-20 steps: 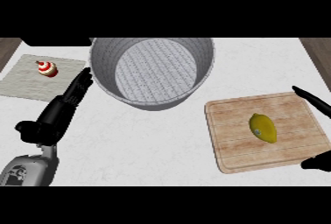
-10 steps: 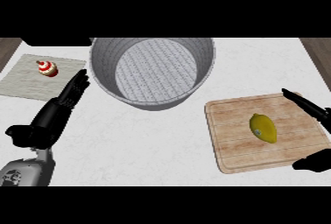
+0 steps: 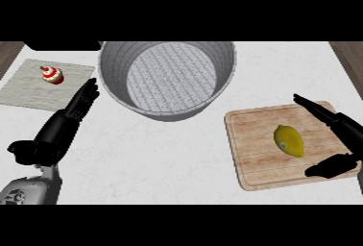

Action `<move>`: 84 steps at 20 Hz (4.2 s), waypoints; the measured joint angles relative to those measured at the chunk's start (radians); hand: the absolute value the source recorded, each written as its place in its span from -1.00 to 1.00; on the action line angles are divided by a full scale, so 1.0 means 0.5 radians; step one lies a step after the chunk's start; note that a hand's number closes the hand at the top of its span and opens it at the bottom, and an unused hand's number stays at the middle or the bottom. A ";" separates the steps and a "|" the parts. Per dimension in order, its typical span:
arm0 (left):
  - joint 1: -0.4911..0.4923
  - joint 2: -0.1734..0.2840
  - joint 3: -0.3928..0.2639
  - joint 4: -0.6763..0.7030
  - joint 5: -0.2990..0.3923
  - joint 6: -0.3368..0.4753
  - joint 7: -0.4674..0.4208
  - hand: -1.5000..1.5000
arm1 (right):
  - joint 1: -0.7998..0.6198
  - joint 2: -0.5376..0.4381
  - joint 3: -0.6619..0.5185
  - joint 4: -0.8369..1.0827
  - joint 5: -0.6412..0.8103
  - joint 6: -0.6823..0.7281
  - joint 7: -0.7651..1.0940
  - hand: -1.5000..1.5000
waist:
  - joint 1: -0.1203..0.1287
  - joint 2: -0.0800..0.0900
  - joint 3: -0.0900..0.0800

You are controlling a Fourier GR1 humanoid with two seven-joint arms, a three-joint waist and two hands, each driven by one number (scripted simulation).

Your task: Pick the lemon from the cutting board and place it in the basket

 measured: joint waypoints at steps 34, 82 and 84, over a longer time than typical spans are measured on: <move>-0.041 -0.102 0.077 0.010 -0.094 -0.078 0.046 0.00 | -0.034 0.087 0.253 0.268 0.590 -0.352 -0.340 1.00 | -0.009 -0.012 -0.019; -0.158 -0.130 0.029 0.127 -0.110 -0.121 0.000 0.00 | -2.203 0.856 1.612 0.153 0.291 -1.813 3.073 1.00 | 0.135 0.003 -0.008; -0.155 -0.130 0.029 0.136 -0.123 -0.113 -0.023 0.00 | -2.272 0.858 1.536 0.296 0.285 -1.877 3.045 1.00 | 0.129 0.009 -0.008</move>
